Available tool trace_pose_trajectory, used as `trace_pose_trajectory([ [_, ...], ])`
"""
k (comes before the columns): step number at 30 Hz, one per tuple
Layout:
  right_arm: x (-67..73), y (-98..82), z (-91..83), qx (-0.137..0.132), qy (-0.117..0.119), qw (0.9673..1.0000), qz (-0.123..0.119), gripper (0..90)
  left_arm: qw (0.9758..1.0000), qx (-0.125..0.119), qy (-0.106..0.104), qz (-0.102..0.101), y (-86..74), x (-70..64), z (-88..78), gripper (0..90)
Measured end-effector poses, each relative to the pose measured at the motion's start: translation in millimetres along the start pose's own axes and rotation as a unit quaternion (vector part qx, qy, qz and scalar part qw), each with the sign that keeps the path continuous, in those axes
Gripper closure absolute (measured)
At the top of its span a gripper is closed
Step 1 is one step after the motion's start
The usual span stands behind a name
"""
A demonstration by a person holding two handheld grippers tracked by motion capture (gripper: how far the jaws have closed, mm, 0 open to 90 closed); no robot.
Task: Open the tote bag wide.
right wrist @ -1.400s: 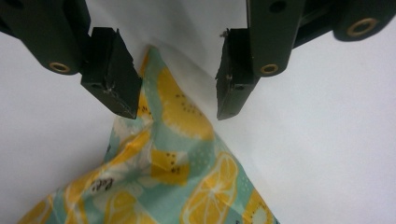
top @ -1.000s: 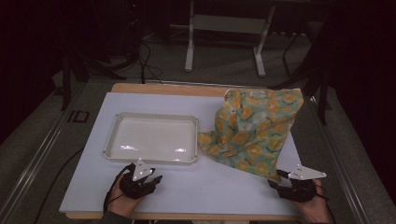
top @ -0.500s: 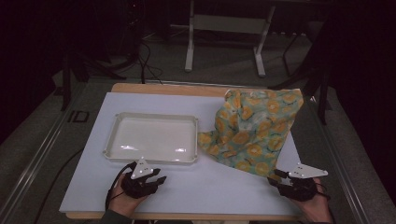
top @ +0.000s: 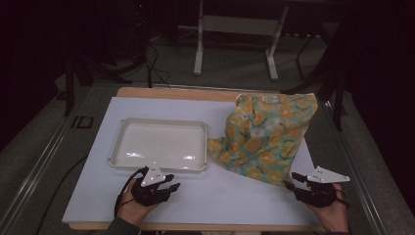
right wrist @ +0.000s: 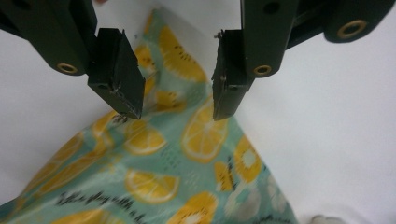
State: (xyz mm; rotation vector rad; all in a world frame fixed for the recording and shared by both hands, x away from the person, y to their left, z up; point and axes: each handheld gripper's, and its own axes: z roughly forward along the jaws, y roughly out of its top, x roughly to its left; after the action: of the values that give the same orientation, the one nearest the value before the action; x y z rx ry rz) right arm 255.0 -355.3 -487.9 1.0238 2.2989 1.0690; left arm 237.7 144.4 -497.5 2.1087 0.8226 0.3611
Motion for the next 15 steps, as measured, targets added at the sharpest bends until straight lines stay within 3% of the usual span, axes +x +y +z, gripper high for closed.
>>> trace_pose_trajectory([
  [5,-0.8,5.2,-0.6,-0.017,-0.016,0.9997,-0.005,51.8,1.0,-0.006,0.0,0.003,5.3,1.6,-0.6,60.4],
  [10,-1.6,10.2,4.1,-0.022,-0.036,0.9991,-0.005,41.1,0.9999,-0.01,-0.003,0.007,9.7,1.7,0.2,60.1],
  [15,-6.7,15.1,6.0,-0.034,-0.084,0.9959,0.001,27.9,0.9999,-0.01,-0.003,0.01,12.7,2.6,1.7,59.8],
])
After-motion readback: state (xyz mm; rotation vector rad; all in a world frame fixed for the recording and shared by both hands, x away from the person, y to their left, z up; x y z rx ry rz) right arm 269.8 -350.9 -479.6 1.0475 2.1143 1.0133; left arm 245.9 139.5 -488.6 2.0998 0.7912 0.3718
